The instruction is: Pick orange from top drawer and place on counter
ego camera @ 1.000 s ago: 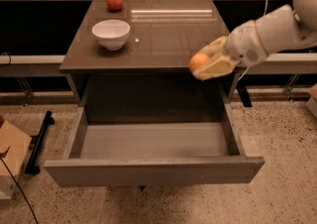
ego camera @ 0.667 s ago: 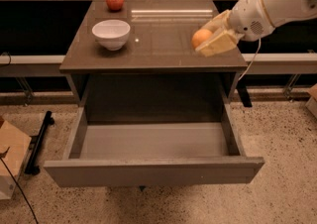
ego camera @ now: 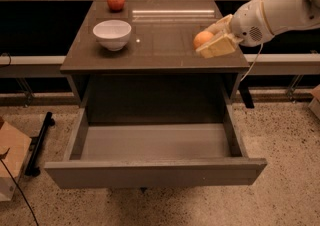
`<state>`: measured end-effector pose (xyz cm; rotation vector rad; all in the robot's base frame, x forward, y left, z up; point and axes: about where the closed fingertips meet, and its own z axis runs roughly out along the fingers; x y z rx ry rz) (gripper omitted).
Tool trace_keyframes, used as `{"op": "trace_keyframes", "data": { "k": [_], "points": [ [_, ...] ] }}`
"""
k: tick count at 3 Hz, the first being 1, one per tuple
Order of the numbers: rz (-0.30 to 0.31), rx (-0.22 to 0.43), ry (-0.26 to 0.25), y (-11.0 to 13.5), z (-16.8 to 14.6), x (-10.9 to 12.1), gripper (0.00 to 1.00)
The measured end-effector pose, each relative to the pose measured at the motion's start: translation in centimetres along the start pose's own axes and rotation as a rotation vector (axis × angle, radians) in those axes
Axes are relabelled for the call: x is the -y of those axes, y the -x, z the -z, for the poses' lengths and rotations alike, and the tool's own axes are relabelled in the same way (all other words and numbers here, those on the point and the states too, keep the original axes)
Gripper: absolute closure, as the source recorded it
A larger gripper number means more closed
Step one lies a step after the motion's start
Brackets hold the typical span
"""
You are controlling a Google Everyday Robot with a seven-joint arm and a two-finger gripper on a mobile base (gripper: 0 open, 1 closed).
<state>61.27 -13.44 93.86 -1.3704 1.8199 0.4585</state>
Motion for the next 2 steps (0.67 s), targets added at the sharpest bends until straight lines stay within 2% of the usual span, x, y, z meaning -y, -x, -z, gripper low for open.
{"op": "trace_keyframes", "data": {
  "k": [1,2],
  "points": [
    [-0.096,0.048,-0.097,-0.1,-2.4,3.3,1.0],
    [-0.202,0.085,-0.18,-0.3,-5.6,7.8,1.0]
  ]
}}
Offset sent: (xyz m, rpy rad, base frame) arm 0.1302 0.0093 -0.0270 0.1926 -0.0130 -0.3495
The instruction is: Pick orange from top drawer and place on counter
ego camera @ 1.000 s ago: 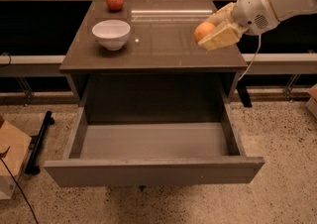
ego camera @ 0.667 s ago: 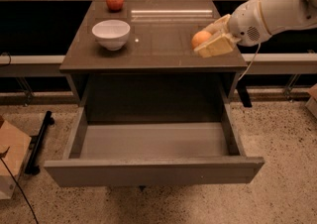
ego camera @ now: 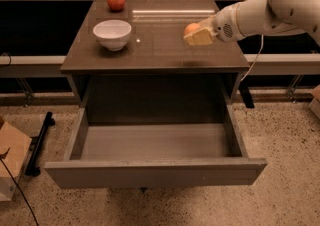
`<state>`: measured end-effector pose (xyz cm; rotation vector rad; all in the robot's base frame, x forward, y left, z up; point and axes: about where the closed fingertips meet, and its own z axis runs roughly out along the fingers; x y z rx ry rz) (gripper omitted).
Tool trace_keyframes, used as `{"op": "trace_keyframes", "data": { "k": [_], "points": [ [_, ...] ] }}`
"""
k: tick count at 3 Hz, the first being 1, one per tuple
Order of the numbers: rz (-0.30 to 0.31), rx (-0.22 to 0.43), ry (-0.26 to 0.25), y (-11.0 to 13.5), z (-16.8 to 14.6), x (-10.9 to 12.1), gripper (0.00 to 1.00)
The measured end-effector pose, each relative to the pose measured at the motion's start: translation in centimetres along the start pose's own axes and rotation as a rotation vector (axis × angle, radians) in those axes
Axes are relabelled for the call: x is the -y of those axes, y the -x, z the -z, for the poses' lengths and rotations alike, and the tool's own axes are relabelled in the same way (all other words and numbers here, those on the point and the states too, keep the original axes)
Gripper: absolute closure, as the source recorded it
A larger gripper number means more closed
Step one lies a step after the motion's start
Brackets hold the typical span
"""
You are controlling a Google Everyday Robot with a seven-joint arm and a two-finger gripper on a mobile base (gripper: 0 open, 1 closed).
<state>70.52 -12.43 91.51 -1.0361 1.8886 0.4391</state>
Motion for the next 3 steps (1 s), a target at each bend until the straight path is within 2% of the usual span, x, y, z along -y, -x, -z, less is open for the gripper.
{"op": "trace_keyframes", "data": {
  "k": [1,2,3],
  "points": [
    [-0.071,0.007,-0.038,-0.3,-2.7,2.4,1.0],
    [-0.116,-0.009,-0.057,-1.4,-5.5,3.9,0.9],
    [-0.153,-0.041,-0.091,-2.9,-7.5,5.1,0.64]
  ]
}}
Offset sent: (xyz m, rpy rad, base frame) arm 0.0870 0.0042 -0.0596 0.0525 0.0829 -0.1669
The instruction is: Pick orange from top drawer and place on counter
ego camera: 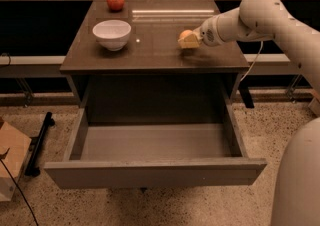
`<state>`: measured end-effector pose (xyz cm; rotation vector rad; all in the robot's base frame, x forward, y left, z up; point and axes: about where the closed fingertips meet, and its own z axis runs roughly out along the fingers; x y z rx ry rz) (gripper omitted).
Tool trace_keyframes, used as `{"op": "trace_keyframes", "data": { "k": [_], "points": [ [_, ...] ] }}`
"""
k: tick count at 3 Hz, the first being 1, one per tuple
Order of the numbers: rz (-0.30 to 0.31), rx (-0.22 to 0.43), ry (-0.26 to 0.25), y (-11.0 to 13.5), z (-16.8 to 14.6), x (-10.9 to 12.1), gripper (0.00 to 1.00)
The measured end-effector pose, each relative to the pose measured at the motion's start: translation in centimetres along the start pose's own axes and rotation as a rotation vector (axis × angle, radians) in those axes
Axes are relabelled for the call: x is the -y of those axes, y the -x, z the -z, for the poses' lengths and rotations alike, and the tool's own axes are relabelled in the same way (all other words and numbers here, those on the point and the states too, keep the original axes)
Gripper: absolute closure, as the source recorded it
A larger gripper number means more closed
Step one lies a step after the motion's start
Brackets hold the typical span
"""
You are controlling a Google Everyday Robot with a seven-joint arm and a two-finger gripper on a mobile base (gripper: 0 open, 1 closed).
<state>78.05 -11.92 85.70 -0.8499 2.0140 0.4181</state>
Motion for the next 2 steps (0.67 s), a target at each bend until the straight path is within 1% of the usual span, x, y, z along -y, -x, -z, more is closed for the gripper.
{"op": "trace_keyframes", "data": {
  "k": [1,2],
  "points": [
    [-0.024,-0.031,-0.027,-0.95,-0.82,0.86,0.4],
    [-0.03,-0.043,-0.028,-1.15,-0.88,1.2,0.16]
  ]
}}
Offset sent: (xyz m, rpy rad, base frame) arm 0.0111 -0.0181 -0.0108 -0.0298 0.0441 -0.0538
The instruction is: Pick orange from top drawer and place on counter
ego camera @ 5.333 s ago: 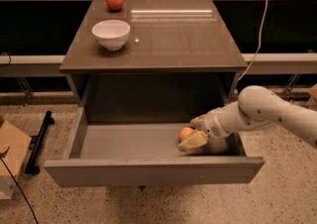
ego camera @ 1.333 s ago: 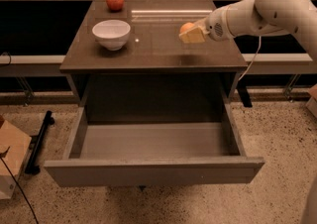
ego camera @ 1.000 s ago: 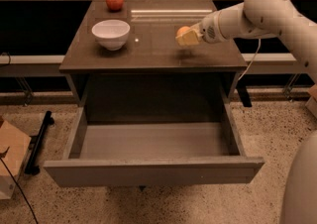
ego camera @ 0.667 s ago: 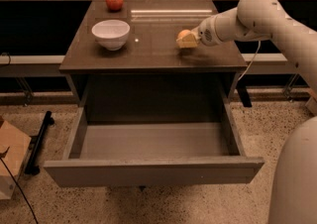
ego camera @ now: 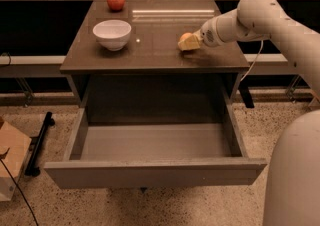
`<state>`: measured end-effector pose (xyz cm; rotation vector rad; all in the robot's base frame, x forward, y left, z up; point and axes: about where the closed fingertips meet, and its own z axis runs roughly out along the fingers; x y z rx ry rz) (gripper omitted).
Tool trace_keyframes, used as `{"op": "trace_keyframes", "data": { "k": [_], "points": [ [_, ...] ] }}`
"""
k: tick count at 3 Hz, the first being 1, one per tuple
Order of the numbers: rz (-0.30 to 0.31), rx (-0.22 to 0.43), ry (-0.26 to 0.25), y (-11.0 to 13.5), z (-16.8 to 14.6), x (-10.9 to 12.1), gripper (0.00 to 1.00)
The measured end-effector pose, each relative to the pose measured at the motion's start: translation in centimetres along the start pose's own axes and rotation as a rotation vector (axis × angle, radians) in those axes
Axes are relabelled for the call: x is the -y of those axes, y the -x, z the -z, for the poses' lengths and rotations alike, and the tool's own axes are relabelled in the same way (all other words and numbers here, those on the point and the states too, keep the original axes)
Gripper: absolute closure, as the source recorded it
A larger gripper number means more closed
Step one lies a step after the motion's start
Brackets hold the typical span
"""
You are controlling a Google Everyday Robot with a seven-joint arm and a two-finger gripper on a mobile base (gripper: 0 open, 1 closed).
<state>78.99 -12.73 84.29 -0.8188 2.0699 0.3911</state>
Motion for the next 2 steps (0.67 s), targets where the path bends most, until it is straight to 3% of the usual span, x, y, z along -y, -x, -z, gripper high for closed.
{"op": "trace_keyframes", "data": {
  "k": [1,2],
  "points": [
    [0.0,-0.001,0.004,-0.06,-0.29,-0.19,0.0],
    [0.0,-0.001,0.004,-0.06,-0.29,-0.19,0.0]
  ]
}}
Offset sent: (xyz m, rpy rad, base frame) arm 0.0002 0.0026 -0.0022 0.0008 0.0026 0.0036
